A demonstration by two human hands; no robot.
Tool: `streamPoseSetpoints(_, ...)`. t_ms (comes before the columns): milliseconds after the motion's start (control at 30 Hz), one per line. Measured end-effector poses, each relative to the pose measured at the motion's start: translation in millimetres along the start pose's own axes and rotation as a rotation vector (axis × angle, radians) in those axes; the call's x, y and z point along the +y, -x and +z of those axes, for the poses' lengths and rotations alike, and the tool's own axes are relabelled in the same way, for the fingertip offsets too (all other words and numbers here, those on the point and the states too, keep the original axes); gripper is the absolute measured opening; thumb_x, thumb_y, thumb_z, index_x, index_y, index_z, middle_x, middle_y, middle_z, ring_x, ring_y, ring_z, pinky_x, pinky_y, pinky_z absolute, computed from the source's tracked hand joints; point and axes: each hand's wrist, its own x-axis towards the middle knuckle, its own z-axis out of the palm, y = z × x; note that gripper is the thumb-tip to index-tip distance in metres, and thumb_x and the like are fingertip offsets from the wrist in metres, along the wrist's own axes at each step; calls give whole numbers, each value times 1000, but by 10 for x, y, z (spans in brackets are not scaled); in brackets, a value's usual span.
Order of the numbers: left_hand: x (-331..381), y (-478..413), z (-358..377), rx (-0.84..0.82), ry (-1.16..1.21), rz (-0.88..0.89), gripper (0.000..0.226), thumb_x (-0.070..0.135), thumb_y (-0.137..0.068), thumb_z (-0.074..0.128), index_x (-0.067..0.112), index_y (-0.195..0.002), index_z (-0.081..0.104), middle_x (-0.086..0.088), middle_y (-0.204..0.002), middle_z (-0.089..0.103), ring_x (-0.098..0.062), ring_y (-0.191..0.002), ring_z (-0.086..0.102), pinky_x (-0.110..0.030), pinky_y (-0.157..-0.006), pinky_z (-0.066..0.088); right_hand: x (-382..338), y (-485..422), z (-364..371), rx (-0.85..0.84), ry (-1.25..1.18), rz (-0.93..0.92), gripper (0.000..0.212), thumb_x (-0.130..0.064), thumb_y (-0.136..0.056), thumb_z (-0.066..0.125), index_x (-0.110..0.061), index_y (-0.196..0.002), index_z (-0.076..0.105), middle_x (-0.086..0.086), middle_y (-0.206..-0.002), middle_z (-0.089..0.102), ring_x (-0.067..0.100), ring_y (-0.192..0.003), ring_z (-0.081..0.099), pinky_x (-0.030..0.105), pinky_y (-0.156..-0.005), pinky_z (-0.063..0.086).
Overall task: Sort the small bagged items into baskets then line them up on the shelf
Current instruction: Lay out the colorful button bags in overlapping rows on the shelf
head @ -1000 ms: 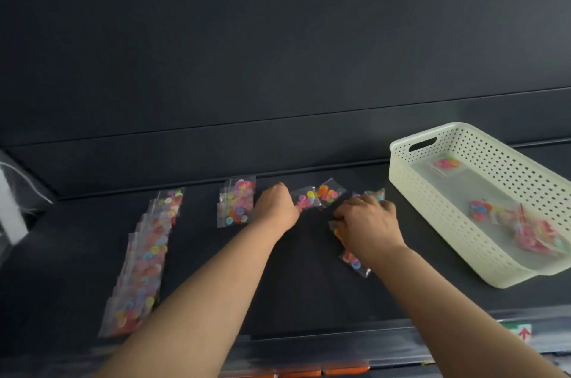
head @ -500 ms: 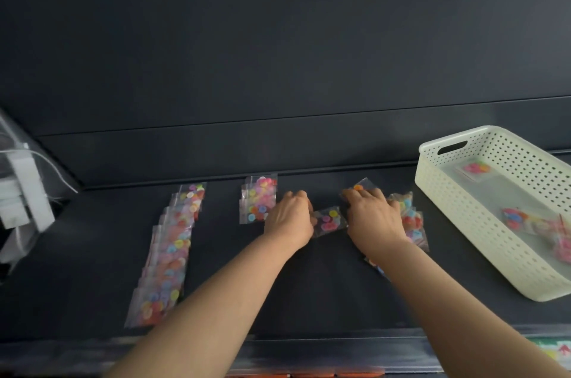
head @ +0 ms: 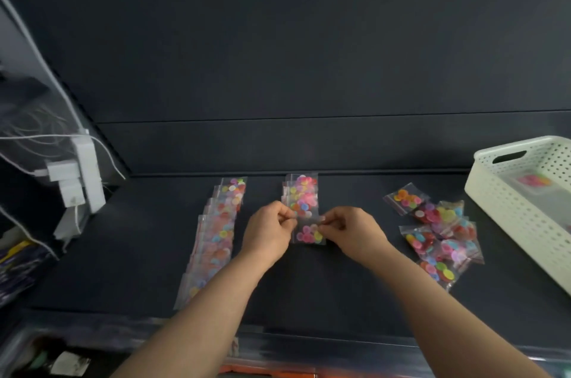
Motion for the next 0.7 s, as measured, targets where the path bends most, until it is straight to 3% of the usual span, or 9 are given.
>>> streamPoseSetpoints(200,-134,-168,-53,72,-3,-46,34,27,-90,68,17,-119,53,3,-96,68,-13,-84,63,-25,-69,47,-191,-73,217,177,64,59,29,-36,-85,66,-25,-104,48,-11,-79,66,13,-80,60,28,-64,43)
streamPoseSetpoints(333,-168,-302,-28,106,-49,-12,41,28,-90,67,15,-124,50,2,-99,67,-16,-90,63,-29,-75,51,-218,-180,309,277,191,61,26,-35,-88,60,-24,-106,45,-10,-85,67,17,-80,62,29,-63,40)
streamPoseSetpoints(433,-203,-354,-12,94,-111,22,43,31,-91,66,16,-125,47,1,-97,66,-18,-92,64,-32,-77,52,-196,-232,354,335,311,44,21,-35,-91,55,-23,-105,46,-8,-87,67,19,-83,62,30,-68,39)
streamPoseSetpoints(567,-202,-337,-34,103,-121,76,46,36,-89,67,15,-123,44,3,-88,65,-17,-88,63,-28,-67,47,-157,-218,353,376,380,-24,13,-35,-94,51,-24,-101,53,-7,-93,64,18,-89,61,30,-70,38)
streamPoseSetpoints(700,-15,-292,-55,97,-141,164,29,33,-91,65,20,-113,52,3,-90,67,-18,-88,64,-31,-66,48,-107,-121,200,360,503,-75,17,-27,-94,47,-26,-103,62,-7,-101,63,18,-99,57,31,-73,36)
